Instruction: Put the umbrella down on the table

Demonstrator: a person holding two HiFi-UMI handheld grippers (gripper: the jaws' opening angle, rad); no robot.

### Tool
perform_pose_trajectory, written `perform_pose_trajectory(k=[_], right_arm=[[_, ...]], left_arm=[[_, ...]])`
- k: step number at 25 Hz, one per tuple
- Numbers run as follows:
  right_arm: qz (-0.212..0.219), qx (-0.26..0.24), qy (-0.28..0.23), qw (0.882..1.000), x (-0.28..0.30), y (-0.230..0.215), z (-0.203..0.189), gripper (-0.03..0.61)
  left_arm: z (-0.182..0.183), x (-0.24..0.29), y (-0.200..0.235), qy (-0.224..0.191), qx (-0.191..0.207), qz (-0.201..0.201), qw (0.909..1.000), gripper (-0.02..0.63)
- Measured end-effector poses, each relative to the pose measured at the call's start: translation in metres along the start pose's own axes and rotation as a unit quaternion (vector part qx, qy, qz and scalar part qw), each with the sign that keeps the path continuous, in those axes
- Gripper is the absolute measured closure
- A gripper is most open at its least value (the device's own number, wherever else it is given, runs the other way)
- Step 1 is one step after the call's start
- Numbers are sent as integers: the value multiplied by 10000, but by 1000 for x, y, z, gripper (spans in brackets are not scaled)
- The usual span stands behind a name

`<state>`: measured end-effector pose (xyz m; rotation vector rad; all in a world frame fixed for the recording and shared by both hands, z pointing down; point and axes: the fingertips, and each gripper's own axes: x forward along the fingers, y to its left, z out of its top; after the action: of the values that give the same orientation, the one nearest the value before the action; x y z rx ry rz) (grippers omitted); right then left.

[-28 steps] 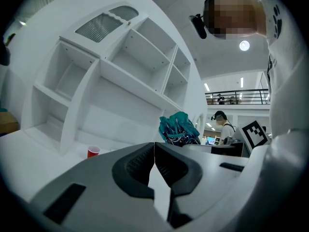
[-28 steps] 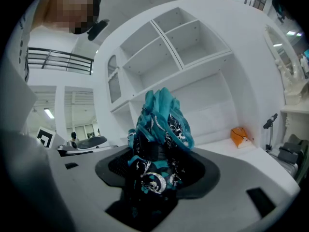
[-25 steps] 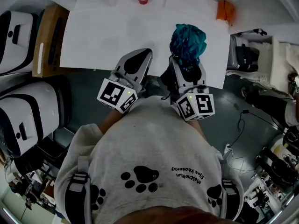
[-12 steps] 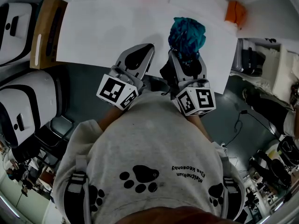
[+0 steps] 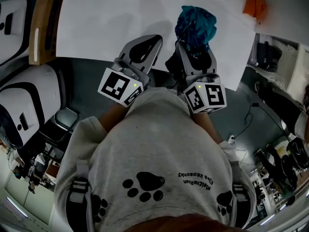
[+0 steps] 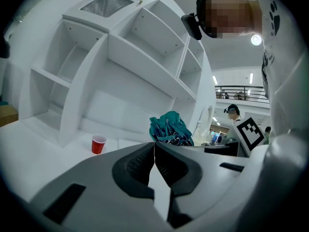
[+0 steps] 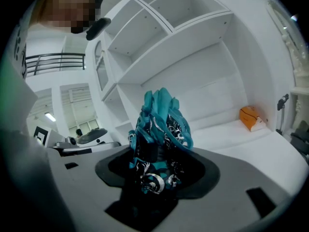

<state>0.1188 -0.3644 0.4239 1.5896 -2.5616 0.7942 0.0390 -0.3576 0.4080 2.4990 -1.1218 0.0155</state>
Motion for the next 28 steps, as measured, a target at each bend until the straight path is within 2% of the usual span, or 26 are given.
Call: perform_pose_trajectory(k=[9,16,20,28], right_arm=[[-150,97,286,9994,25,-4,-22,305],[-285,5,357,9990,50,-14,-46,317],[-429,199,512,9976,59,-26,-65,324],[-663,529,689,9940,69,-36,-78,327]], left_arm=[[-19,13,30,235,-211,-38,9995,595],[-30,22,52,225,-384,-25,9990,595],[-38,23,59,266,-389,-13,9989,595],[-54,22,70,390,-441,35,9983,595]])
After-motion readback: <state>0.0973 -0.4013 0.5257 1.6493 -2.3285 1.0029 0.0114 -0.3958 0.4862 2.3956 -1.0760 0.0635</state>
